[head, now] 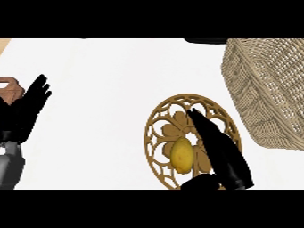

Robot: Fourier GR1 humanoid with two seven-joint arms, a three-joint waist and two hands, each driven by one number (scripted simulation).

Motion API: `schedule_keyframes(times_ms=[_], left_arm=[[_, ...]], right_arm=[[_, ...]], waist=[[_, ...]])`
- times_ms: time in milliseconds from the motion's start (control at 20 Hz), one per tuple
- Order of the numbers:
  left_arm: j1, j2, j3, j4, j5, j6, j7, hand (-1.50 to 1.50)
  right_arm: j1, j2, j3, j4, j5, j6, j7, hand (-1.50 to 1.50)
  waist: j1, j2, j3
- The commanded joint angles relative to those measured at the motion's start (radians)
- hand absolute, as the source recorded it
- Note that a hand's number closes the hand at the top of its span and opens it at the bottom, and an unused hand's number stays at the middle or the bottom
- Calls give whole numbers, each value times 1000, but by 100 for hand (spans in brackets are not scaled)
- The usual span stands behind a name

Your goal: Pick the lemon from the placemat and place it in the basket

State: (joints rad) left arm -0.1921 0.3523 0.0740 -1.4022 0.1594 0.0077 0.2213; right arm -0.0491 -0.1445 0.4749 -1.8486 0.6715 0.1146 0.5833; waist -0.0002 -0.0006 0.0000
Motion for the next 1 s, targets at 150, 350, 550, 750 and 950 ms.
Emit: schedule_keyframes(times_ms=[150, 350, 550, 750, 950], left_arm=[[14, -11, 33, 19, -18, -44, -34, 0], [-22, -17, 53, -1, -19, -44, 44, 0], [-24, -71, 29, 30, -81, -7, -21, 0], [-4, -30, 60, -39, -36, -47, 47, 0], [0, -94, 35, 6, -80, -31, -19, 0]], right_arm=[[72, 54, 95, 28, 159, -65, 31, -150], [60, 60, 70, 29, 162, -12, 41, -150], [-17, 97, 25, 134, 174, -9, 7, -150], [-53, 62, 53, 208, 218, 27, -35, 150], [-10, 105, 92, 255, 282, -41, -69, 150]], waist=[[-1, 0, 0], [0, 0, 0], [0, 1, 0], [5, 0, 0], [0, 0, 0]])
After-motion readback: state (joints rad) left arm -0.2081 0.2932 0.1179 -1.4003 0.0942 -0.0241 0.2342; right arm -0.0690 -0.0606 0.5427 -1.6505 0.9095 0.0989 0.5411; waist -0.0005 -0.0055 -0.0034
